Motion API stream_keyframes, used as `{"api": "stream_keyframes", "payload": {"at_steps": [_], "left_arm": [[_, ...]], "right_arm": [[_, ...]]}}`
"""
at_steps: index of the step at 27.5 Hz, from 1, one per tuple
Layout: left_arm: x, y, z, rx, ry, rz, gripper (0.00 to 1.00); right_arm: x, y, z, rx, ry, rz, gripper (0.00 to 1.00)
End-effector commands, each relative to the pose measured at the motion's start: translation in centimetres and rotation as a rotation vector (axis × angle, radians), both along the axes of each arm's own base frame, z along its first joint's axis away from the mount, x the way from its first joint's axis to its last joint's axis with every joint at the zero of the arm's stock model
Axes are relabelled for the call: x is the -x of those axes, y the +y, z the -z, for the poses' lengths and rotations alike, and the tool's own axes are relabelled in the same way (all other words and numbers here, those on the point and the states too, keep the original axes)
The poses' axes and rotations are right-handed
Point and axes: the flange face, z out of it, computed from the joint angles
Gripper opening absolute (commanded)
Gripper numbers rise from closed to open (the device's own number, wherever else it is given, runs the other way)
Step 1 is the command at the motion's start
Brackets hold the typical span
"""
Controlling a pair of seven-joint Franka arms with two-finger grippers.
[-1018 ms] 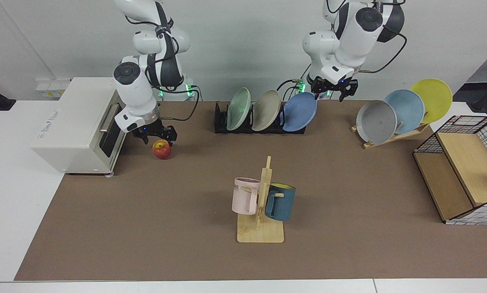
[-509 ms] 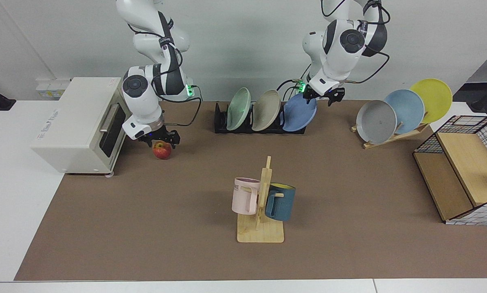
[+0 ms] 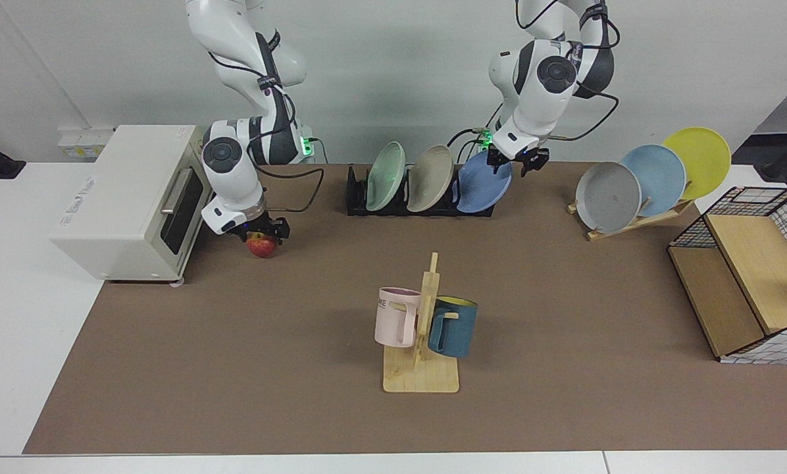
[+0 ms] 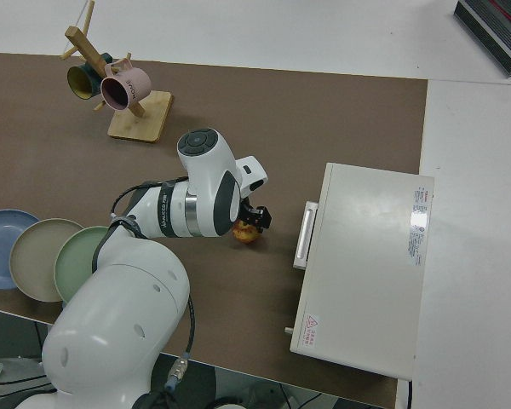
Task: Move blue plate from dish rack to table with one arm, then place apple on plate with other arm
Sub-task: 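Reach the left gripper to the blue plate while the right gripper reaches the apple, then lift the blue plate from the rack while the right gripper grasps the apple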
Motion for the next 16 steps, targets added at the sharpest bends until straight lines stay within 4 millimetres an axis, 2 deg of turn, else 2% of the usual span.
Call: {"api": "stream_keyframes", "payload": {"at_steps": [1,3,6,11,16], "left_arm": [[0.7,-0.1,0.2,0.017,-0.018,0.005,0.17],[0.7,0.0,0.2,0.015,-0.014,0.004,0.0],[0.8,0.0,0.3,0.012,-0.007,0.006,0.0],[0.4,0.1,-0.3,0.007,-0.02,0.01,0.0],[-0.3,0.1,-2.6,0.005,-0.037,0.007,0.0]], "right_arm": [[-0.1,-0.4,0.8,0.004,-0.012,0.028,0.0],[-0.2,-0.3,0.8,0.005,-0.011,0.028,0.0],[-0.8,-0.3,-0.6,0.003,-0.031,0.03,0.0],[-2.5,-1.2,-6.4,-0.003,-0.036,0.064,0.0],[-4.2,-1.3,-11.4,-0.004,-0.04,0.078,0.0]]}}
